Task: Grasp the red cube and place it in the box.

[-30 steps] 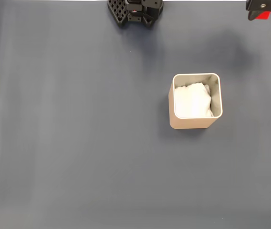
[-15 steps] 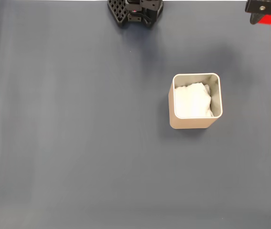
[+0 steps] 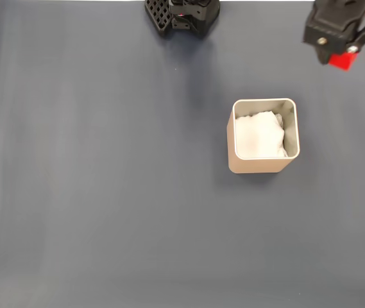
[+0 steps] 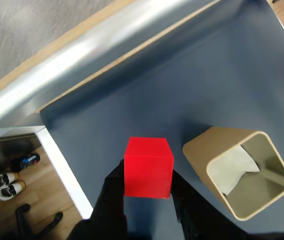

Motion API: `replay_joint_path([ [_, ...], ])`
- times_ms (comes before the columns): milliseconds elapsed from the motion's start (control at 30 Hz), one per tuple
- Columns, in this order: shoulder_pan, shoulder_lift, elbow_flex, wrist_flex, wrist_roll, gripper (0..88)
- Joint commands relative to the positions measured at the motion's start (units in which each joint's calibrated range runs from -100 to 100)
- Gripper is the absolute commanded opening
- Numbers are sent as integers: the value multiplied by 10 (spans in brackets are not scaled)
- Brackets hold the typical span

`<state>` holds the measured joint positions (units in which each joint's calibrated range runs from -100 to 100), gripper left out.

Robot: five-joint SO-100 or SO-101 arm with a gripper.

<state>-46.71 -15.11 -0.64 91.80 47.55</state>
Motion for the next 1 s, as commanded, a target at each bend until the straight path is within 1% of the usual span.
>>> replay_joint_path([
  [0, 39, -29, 2, -4, 9, 2],
  [333, 128, -45, 13, -13, 30, 2],
  [733, 201, -47, 22, -29, 47, 2],
  [967, 228, -42, 34, -44, 53, 2],
])
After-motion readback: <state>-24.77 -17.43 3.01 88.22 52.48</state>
